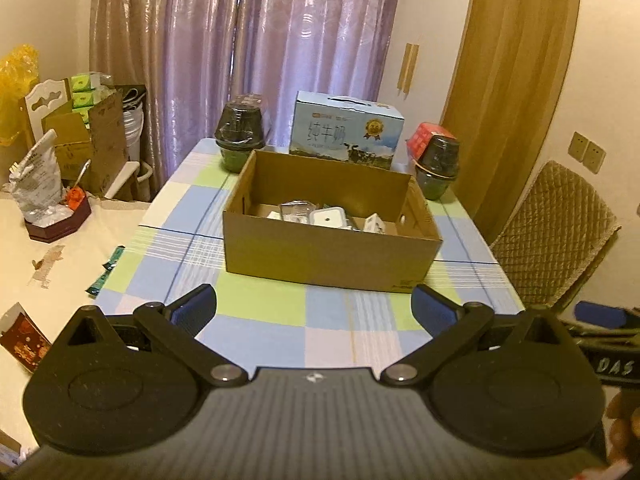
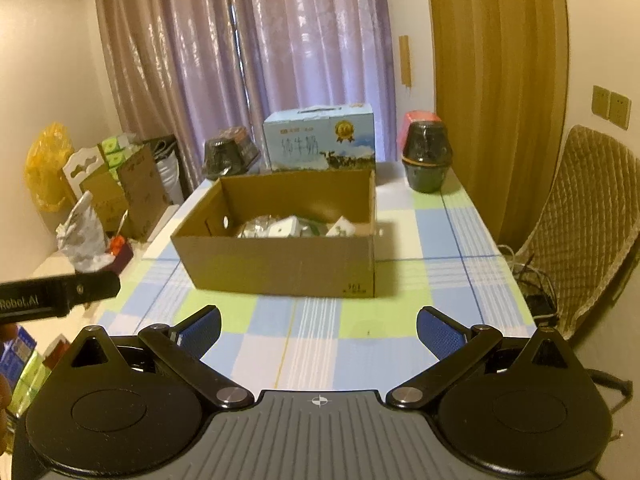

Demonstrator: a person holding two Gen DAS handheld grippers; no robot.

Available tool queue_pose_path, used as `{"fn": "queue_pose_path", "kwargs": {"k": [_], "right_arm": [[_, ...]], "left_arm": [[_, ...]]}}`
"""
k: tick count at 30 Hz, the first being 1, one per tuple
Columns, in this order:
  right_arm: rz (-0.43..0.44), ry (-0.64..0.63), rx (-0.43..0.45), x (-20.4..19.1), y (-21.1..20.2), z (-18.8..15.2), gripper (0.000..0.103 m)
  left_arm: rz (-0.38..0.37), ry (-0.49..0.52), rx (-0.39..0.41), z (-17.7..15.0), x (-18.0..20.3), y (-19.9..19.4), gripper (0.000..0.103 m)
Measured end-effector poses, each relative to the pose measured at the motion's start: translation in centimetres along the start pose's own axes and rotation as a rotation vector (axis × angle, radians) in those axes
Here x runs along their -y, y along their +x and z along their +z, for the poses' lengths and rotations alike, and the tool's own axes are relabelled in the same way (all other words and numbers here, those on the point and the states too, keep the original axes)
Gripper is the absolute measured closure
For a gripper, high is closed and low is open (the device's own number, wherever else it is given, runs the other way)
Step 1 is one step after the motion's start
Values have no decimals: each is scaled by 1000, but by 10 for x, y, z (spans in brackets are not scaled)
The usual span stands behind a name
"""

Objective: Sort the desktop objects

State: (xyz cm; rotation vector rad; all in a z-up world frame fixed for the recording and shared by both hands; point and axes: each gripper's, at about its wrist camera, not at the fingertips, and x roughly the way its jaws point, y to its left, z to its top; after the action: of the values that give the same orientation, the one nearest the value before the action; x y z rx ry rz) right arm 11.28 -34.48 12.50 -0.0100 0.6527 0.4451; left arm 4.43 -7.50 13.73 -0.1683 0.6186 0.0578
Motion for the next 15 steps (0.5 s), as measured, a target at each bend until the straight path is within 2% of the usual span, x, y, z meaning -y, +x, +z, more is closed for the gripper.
{"fn": "queue_pose_path", "kwargs": {"k": [15], "right_arm": [[6,-24,-2,-6,-2,-3,2]], "left_arm": [[15,7,-13,-7,2,1,1]]}}
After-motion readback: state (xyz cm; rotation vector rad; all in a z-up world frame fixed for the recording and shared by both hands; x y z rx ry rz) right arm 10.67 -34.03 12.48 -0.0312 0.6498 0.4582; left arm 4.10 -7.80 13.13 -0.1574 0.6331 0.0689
